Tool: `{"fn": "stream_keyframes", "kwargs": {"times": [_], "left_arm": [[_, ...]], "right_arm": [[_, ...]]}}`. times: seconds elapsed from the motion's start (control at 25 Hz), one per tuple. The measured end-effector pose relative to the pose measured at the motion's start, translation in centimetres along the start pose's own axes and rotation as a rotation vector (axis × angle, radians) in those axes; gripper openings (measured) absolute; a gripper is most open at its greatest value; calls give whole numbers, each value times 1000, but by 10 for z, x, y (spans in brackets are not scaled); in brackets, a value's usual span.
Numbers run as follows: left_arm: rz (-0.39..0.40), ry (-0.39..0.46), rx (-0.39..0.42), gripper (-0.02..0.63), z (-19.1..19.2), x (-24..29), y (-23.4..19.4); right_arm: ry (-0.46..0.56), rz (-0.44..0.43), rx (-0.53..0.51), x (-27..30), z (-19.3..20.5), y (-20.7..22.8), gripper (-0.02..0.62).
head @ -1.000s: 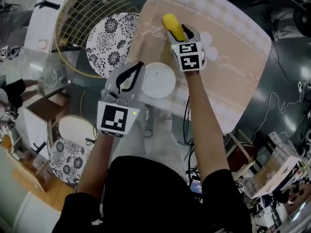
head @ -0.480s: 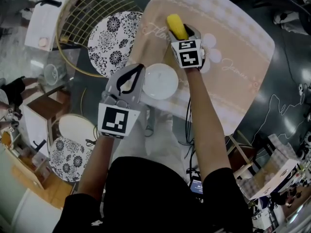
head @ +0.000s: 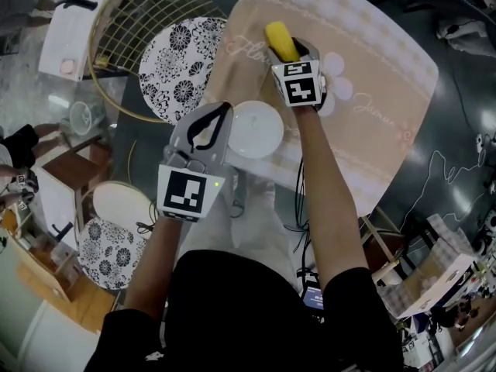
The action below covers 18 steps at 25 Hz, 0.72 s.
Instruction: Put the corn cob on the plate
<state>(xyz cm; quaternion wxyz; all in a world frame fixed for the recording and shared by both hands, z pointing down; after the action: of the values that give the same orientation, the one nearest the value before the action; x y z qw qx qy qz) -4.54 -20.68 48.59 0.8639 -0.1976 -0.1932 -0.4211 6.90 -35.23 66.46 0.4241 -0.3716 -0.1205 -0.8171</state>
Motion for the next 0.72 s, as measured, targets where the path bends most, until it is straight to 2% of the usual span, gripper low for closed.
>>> {"fn": "stream_keyframes", "kwargs": {"times": [0.72], "left_arm": [[-14, -1, 6, 5, 2, -6, 0]], "right_arm": [[85, 16, 16, -27, -5, 2, 255]]}}
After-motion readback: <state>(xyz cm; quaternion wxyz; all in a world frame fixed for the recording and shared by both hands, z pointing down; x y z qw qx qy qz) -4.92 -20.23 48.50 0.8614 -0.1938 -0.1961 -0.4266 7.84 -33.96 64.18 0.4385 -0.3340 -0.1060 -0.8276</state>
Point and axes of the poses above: the fingertips, and each gripper's own axes: x forward along the fingers, y to its right, z out of its underside, the point moved 2 cm from there along -x, backward along the fingers, and after that the axes turned 11 degrees about -x, right-handed, at the moved point
